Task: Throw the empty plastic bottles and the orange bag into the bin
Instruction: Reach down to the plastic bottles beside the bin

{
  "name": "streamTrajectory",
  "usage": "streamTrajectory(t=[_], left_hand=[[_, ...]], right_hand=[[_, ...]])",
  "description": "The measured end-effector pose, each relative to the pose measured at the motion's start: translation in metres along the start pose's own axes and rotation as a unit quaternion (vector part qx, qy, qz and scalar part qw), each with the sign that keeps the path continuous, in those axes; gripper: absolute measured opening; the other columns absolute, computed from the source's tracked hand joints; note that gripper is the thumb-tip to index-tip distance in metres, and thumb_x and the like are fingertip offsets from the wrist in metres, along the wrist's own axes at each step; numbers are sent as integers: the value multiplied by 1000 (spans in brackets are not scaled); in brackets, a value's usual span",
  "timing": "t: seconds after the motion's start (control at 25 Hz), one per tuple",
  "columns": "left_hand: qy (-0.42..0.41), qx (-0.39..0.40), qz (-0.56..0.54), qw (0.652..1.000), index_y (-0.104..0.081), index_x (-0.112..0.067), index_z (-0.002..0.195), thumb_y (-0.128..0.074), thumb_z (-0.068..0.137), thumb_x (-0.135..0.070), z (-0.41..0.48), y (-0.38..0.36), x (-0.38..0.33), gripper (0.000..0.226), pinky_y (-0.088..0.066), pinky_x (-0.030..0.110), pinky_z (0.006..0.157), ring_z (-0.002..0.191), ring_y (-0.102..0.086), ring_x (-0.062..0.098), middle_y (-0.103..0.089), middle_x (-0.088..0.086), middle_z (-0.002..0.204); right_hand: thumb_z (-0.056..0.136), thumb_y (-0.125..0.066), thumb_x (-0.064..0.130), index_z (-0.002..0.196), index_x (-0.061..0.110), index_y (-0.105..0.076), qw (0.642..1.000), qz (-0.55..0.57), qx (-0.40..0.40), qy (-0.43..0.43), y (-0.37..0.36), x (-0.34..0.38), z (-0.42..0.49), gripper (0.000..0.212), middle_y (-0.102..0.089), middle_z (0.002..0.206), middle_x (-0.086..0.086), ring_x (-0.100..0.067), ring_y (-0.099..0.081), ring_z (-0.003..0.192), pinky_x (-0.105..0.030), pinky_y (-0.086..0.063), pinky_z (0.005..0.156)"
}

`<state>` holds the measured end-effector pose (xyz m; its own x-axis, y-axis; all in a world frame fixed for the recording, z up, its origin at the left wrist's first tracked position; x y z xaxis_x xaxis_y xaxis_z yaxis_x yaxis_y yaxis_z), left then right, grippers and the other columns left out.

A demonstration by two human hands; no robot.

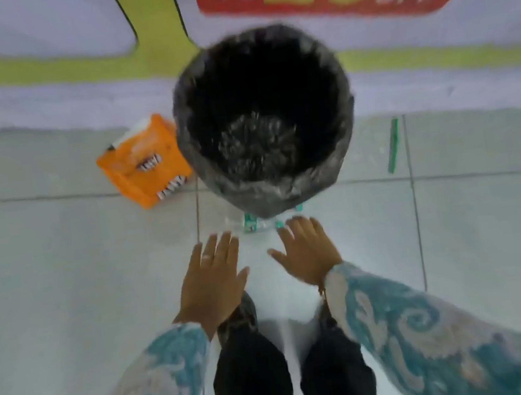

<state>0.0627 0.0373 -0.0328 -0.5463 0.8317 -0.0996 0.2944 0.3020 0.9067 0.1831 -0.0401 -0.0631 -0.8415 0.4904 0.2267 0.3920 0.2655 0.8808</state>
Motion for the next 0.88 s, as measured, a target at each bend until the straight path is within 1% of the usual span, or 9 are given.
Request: streamTrajectory(t=[0.04,0.08,0.16,0.28,0.4,0.52,0.6,0.76,0.88], left_hand=[[-25,-6,29,999,-45,-2,138,-29,92,-40,21,-24,-2,62,-34,50,109,133,-46,34,-47,17,145],[-42,28,39,998,-28,-3,147,-28,96,-40,40,-60,-4,62,-22,49,116,142,-30,33,-30,16,155],[-46,69,53,995,-9,-5,151,-29,99,-39,80,-109,-2,66,-6,46,119,148,-10,31,-10,13,161],[-27,15,76,997,-19,-4,149,-41,96,-33,109,-152,1,65,-9,48,119,146,-20,33,-23,15,158],[2,19,88,996,-36,0,142,-49,92,-21,119,-169,11,56,-18,53,116,140,-34,37,-41,20,148],[2,-1,87,996,-56,4,123,-68,77,-12,106,-179,8,51,-39,57,103,119,-57,41,-64,25,123],[-19,5,71,997,-61,4,118,-75,70,-13,104,-187,-4,53,-46,56,95,109,-64,41,-69,24,114],[-51,52,30,997,-62,0,119,-85,61,-14,112,-196,-28,64,-54,48,87,94,-70,37,-72,21,105],[1,96,23,995,-63,-4,116,-88,55,-18,95,-186,-24,67,-58,41,72,81,-71,34,-73,18,94]], right_hand=[[82,-37,47,104,4,-67,1000,-11,-7,15,-22,-9,25,56,-67,112,-21,-39,-62,106,-51,-51,89],[84,-41,43,115,3,-62,1000,-2,-1,19,-45,-17,43,55,-62,123,-23,-41,-56,114,-52,-47,95],[86,-50,30,128,1,-52,999,-5,-10,36,-88,-38,85,52,-51,135,-26,-45,-46,125,-56,-37,104],[80,-59,18,125,0,-55,997,-19,-31,66,-135,-49,100,49,-56,130,-25,-46,-51,120,-58,-42,99],[79,-61,13,117,-1,-57,995,-30,-80,46,-138,-63,103,41,-61,122,-23,-45,-56,112,-56,-47,93],[78,-63,10,110,-1,-59,995,-38,-95,-5,-145,-75,88,34,-65,112,-22,-42,-61,101,-52,-51,87],[78,-68,9,116,-1,-55,997,-4,-75,-28,-150,-80,85,42,-63,115,-22,-40,-61,102,-50,-52,87],[89,-57,15,142,6,-28,995,68,19,-68,-160,-88,82,62,-46,140,-18,-37,-46,124,-48,-44,102],[89,-52,8,146,11,-20,989,81,56,-108,-151,-90,53,65,-43,141,-15,-35,-45,122,-47,-45,98]])
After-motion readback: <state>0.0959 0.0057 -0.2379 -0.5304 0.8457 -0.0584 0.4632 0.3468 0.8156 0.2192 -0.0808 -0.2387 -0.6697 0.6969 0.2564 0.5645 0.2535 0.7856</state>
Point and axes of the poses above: each hand's wrist, its own z-axis towards the middle knuckle, its own y-axis out of the back of the hand, x = y × z, the point moved 8 cm from there along z, towards the middle knuckle
